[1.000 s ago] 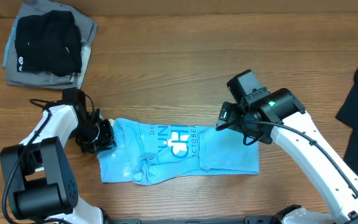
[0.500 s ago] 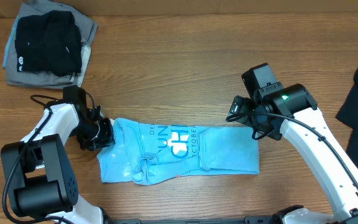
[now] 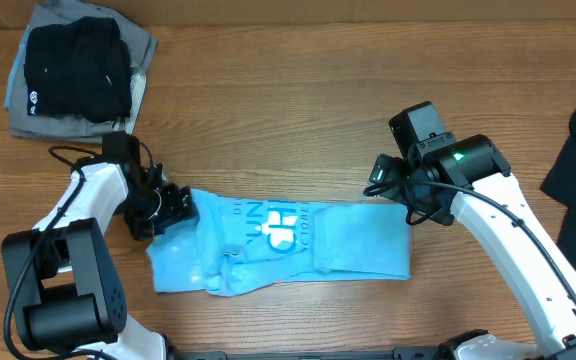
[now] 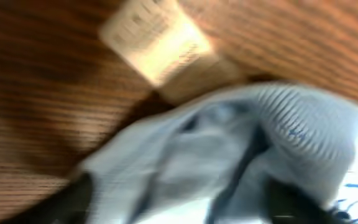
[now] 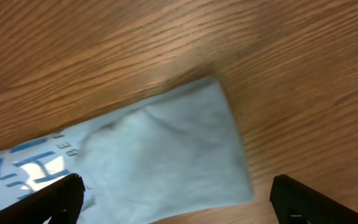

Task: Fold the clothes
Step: 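Release the right gripper and raise it above the folded right end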

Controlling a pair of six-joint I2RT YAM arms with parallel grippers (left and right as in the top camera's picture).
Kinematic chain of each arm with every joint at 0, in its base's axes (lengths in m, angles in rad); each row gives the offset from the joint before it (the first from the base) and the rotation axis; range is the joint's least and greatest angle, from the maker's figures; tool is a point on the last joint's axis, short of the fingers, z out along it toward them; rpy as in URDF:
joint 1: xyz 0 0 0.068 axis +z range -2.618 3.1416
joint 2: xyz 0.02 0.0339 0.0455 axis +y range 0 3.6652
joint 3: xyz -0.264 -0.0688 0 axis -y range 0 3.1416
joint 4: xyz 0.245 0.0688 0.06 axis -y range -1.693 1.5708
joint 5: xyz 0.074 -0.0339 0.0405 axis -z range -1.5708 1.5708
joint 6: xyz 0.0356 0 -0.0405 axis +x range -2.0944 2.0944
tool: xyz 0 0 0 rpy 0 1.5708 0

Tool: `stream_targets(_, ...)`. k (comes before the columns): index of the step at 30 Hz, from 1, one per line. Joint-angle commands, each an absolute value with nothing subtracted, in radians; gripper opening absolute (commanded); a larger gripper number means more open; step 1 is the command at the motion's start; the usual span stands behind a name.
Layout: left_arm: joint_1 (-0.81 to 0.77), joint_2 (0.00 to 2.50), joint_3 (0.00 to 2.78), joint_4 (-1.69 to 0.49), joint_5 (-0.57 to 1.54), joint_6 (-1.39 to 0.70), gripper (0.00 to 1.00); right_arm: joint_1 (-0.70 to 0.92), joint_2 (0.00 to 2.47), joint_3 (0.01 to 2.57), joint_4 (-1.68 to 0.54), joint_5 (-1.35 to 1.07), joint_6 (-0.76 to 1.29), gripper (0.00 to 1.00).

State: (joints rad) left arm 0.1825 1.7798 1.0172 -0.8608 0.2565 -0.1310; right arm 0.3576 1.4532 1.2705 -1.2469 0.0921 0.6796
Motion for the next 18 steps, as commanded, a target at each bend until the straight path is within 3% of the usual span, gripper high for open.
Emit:
stream_targets(1,0.196,1.825,0.99,-0.84,0.127,-0.12,1.0,0.352,1.447,1.284,-1.257,0.093,0.672,1.0)
stream_targets(18,0.196,1.821,0.995,-0.857,0.13,-0.073,1.0,0.352,1.447,1.284,-1.319,0.092,0.681,1.0)
